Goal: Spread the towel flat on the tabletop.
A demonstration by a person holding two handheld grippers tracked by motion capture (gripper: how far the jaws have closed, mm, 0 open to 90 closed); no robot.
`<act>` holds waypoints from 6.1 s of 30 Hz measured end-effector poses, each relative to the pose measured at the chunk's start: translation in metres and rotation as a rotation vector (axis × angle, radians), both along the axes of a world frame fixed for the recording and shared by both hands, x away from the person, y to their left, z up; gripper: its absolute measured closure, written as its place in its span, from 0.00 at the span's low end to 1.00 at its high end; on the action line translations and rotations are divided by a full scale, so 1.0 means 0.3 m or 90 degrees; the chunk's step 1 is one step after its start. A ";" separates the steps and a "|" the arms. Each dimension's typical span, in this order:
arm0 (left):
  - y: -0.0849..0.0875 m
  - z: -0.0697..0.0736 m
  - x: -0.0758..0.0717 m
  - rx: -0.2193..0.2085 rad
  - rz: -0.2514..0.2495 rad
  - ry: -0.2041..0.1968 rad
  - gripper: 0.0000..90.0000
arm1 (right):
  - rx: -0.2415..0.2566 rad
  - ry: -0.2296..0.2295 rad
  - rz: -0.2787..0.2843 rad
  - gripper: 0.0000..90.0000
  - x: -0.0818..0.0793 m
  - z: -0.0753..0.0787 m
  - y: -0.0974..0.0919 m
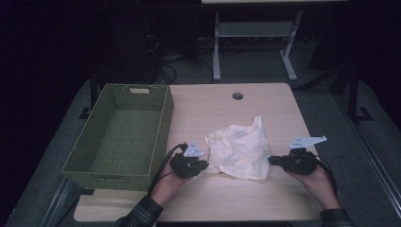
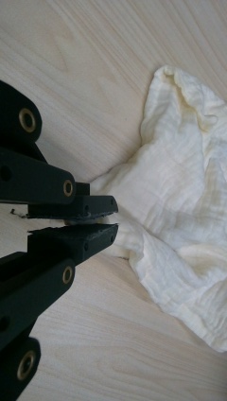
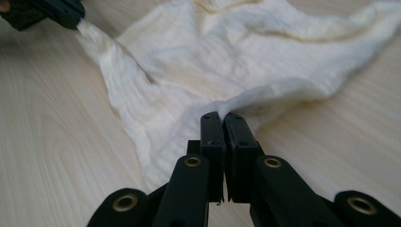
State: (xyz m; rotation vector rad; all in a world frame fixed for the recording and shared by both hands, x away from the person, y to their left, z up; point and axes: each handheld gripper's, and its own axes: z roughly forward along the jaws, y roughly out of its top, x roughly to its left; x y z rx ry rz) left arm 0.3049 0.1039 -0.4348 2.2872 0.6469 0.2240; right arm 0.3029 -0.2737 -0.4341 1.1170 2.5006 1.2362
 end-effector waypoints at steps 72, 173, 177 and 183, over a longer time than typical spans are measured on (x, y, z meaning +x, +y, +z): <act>0.030 0.018 -0.036 -0.027 -0.012 0.027 0.94 | -0.019 -0.003 -0.061 1.00 -0.127 -0.021 -0.139; -0.037 0.028 0.561 -0.059 0.219 -0.042 0.98 | -0.063 -0.003 -0.173 0.83 0.575 -0.013 -0.087; -0.032 0.012 0.571 -0.030 0.236 -0.040 0.98 | -0.059 -0.007 -0.165 0.82 0.566 -0.016 -0.084; -0.049 -0.018 0.575 -0.023 0.222 -0.015 0.82 | -0.047 0.007 -0.153 0.78 0.555 -0.033 -0.071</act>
